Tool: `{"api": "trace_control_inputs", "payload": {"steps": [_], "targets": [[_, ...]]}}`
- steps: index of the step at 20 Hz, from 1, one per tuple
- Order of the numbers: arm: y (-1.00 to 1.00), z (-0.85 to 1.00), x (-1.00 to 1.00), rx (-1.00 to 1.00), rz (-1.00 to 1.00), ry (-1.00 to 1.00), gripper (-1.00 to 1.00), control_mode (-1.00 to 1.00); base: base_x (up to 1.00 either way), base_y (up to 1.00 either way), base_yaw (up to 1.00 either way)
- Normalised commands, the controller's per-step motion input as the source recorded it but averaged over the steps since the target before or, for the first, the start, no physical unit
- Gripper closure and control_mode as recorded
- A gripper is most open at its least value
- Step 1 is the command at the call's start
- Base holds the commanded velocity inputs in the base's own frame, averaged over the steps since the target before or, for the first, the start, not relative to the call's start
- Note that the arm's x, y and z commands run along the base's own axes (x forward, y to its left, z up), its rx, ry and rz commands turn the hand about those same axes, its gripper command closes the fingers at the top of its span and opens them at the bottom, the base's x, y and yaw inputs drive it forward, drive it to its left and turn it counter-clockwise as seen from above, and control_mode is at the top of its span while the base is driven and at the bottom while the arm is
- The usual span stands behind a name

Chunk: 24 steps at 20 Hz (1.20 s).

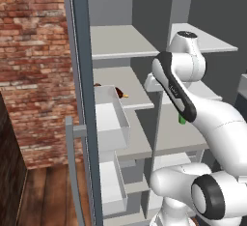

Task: Pick up the frozen steak from the freezer, place it on any shelf in the fridge, and close the fridge and freezer doors when done.

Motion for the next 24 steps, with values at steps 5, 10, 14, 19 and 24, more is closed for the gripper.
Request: {"api": "trace_control_inputs", "payload": {"steps": [5,10,14,19,24], "targets": [[0.04,0.0,0.0,0.0,0.0,-0.03,-1.0,-1.0,0.0,0.0,0.0],[0.37,-0.02,0.0,0.0,0.01,-0.17,-1.0,-1.0,0.0,0.0,0.0],[0.43,-0.19,0.0,0.0,0.0,-0.12,-1.0,-1.0,0.0,0.0,0.0],[0.28,-0.31,0.2,0.0,0.0,-0.09,-1.0,-1.0,0.0,0.0,0.0],[0.33,-0.18,0.62,0.0,0.0,-0.11,-1.0,-1.0,0.0,0.0,0.0]]}}
